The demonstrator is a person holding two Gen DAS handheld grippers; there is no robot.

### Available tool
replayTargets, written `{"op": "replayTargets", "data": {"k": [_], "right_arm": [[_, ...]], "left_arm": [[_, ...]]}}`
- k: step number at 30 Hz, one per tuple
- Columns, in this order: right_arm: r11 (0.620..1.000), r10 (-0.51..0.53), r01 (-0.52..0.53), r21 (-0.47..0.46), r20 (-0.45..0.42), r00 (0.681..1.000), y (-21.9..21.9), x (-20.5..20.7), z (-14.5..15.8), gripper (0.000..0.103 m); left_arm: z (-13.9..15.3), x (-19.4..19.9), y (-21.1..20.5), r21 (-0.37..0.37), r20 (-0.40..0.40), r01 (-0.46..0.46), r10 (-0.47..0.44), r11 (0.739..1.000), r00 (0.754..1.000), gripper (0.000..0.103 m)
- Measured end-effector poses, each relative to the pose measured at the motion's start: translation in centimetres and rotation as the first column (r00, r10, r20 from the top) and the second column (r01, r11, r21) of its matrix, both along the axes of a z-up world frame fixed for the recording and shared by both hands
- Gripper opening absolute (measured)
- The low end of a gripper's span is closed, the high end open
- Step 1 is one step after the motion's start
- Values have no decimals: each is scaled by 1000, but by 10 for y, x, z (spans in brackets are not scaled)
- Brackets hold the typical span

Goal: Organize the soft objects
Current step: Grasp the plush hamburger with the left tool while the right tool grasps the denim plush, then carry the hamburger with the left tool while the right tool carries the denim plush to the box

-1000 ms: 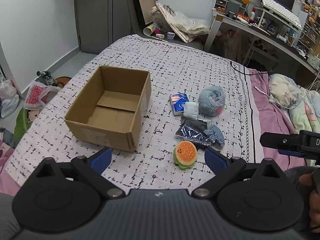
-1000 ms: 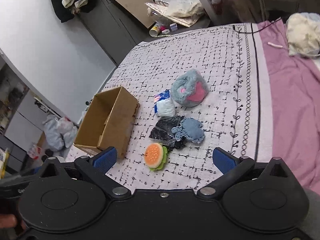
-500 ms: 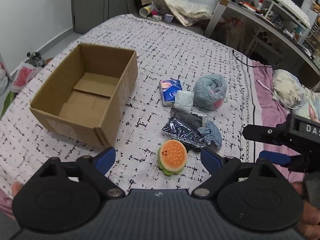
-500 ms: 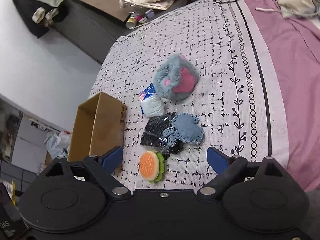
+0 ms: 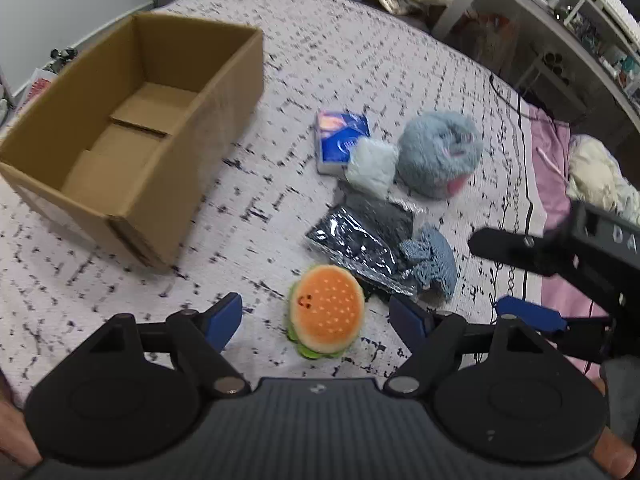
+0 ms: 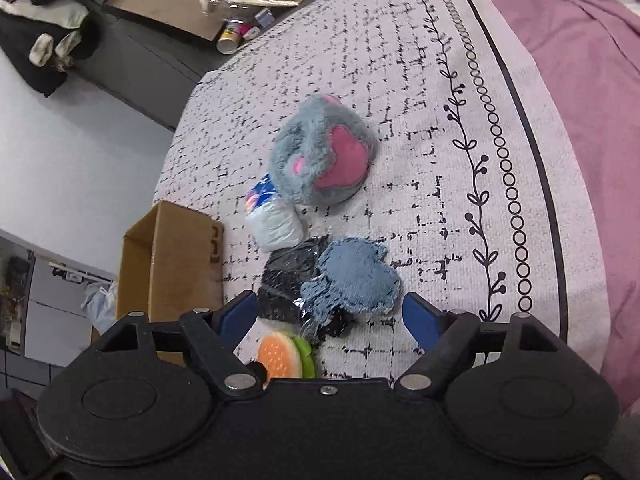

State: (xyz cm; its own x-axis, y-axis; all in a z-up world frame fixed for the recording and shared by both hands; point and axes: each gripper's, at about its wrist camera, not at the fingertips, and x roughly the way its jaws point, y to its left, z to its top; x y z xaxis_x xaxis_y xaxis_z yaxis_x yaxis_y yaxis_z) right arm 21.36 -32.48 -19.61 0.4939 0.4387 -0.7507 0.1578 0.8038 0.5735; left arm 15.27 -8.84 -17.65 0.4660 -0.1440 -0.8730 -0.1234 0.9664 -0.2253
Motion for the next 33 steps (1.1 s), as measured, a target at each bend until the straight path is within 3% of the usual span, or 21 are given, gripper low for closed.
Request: {"op": "replayTargets", "data": {"k": [9, 12, 13, 14, 17, 18, 22, 33], "right_arm": [[999, -35, 36, 17, -43, 998, -2, 20, -23, 79], [999, -47, 48, 13, -50, 998, -1, 25, -28, 79], [999, -46, 47, 12, -53, 998, 0, 27, -30, 78], [999, -43, 43, 11, -54, 998, 2, 29, -31, 74], [999, -31, 32, 10, -77, 997, 6, 34, -39, 57], [1000, -28, 29, 10, -87, 996, 7, 35, -41, 51], [999, -26, 28, 34, -71, 997, 6, 33, -39, 44], [996, -49, 45, 83, 49, 998, -4, 4, -11, 42]], "left_arm": [[-24, 15, -9, -9, -66, -20, 20, 1000, 998, 71], [-29, 16, -9, -22, -85, -34, 32, 999, 996, 63], [-30, 16, -8, -30, -91, -45, 42, 999, 995, 55], [-31, 16, -6, -42, -99, -58, 53, 997, 994, 47], [-33, 16, -4, -65, -110, -90, 82, 994, 991, 42], [-32, 16, -4, -63, -107, -90, 83, 994, 991, 41], [-24, 13, -4, -67, -93, -86, 80, 994, 992, 39], [12, -9, 3, -47, -10, -84, 84, 995, 996, 39]]}}
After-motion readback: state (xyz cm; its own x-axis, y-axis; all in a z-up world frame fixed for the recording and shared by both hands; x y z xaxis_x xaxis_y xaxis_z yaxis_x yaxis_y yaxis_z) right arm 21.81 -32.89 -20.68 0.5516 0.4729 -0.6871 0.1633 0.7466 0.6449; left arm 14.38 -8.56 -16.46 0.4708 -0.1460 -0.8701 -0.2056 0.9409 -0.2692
